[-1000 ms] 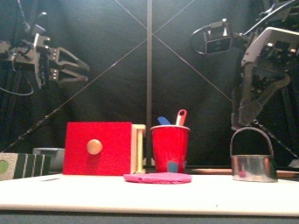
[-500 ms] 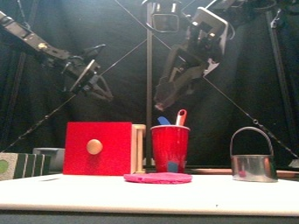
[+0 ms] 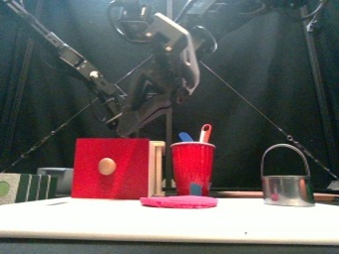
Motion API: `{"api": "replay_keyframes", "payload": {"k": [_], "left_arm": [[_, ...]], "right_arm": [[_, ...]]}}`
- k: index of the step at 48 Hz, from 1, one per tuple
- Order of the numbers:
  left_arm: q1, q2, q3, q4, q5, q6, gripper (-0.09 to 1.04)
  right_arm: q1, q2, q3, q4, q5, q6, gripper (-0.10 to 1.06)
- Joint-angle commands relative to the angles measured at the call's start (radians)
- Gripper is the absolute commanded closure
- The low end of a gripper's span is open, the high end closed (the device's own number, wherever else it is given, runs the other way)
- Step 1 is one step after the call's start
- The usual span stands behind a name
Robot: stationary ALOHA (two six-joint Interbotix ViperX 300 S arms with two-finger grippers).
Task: Get the cutter from the drawer then cut the dough then place the extra dough in the bowl
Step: Shut the drawer
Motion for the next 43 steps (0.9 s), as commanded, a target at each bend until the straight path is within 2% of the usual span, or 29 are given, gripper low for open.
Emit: {"api": "replay_keyframes", "payload": {"k": [1, 7, 22, 43], "left_arm": [[0.002, 0.028, -0.074, 0.029, 0.051, 0.015, 0.56], [0.002, 0.048, -0.094, 0.032, 0.08, 0.066, 0.56], [0.0, 0.075, -0.095, -0.058, 0.097, 0.195, 0.56], [-0.003, 0.098, -0.089, -0.101, 0.063, 0.213, 0.56]], "right_arm": [[-0.008, 0.021, -0.087, 0.0, 0.064, -0.002, 0.69], [-0.012, 0.055, -0.129, -0.006, 0.118, -0.003, 0.71], [-0.031, 0.114, -0.161, -0.002, 0.101, -0.003, 0.72], [-0.077, 0.144, -0.181, -0.002, 0.086, -0.003, 0.72]]}}
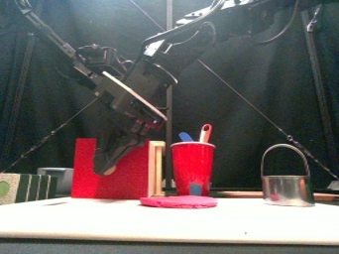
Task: Get the cutter from the drawer then cut the dough then place the extra dough in the bowl
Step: Shut the drawer
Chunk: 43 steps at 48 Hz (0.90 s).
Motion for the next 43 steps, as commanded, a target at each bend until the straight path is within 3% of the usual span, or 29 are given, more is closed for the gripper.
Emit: {"api": "replay_keyframes", "payload": {"k": [1, 15, 43], "left_arm": [[-0.006, -0.005, -0.017, -0.002, -0.012, 0.002, 0.56], [-0.009, -0.005, -0.009, -0.002, -0.012, 0.002, 0.56], [-0.009, 0.008, -0.008, 0.0, -0.029, 0.003, 0.56]], "right_arm": [[-0.018, -0.026, -0.018, -0.003, -0.002, -0.002, 0.72], [-0.049, -0.032, -0.015, -0.008, 0.006, -0.003, 0.72], [-0.101, -0.071, -0.005, -0.078, 0.048, -0.003, 0.72]]}}
